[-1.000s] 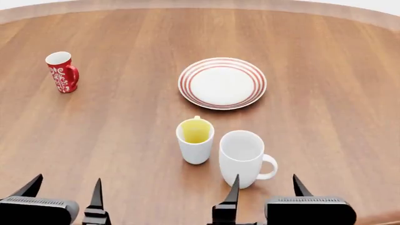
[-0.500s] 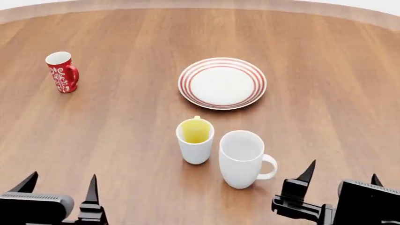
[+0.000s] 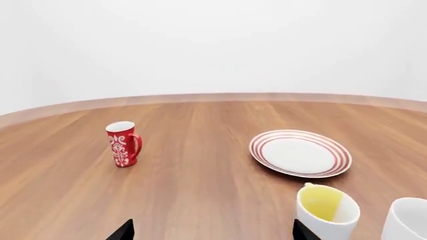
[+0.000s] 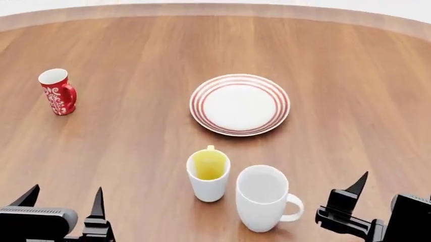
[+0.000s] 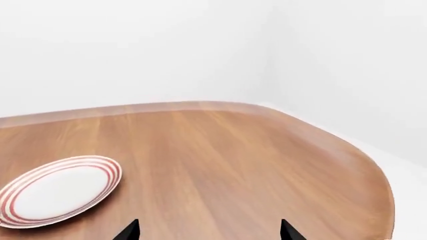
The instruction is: Pick up the red mug and put it on the plate
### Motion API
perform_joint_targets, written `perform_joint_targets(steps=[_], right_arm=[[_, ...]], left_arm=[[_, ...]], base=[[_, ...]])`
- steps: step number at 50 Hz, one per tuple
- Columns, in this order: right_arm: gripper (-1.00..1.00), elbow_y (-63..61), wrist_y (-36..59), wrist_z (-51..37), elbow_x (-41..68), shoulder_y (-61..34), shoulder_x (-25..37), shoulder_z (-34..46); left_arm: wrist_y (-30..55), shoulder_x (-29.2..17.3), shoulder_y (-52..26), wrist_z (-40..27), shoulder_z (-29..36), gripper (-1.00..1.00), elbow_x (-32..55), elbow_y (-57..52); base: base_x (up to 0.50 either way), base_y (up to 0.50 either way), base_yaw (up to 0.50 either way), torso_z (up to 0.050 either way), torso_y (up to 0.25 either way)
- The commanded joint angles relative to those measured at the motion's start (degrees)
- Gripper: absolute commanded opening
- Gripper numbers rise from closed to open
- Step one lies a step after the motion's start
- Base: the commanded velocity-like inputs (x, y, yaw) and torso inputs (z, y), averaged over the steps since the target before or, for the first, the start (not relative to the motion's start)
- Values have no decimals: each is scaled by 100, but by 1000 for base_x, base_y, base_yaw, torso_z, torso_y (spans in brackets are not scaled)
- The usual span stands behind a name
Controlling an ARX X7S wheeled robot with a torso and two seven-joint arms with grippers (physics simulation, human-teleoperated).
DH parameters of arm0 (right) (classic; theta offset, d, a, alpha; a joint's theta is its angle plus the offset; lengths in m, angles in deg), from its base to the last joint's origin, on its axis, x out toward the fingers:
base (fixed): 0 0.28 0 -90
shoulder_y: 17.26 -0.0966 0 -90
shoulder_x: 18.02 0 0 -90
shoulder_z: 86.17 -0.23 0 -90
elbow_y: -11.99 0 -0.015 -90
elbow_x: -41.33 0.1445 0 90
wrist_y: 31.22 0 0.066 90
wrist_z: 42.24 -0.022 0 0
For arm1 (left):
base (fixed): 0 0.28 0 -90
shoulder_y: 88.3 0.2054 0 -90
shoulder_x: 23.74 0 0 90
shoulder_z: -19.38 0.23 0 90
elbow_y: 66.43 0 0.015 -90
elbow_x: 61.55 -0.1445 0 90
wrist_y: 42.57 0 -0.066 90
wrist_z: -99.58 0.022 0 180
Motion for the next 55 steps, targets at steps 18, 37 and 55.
perform_joint_targets(steps=[18, 37, 55], right_arm=[[100, 152, -74, 76, -18, -22, -46, -69], [100, 226, -114, 62, 53, -27, -20, 6], [100, 305, -156, 32, 90, -26, 9, 81]], left_arm=[[-227, 35, 3, 4, -61, 100, 7, 173], [-239, -32, -1, -68, -32, 100, 95, 167], [-235, -85, -4, -109, 11, 100, 191, 142]], base=[[500, 0, 0, 0, 0], [500, 0, 0, 0, 1], [500, 0, 0, 0, 1]])
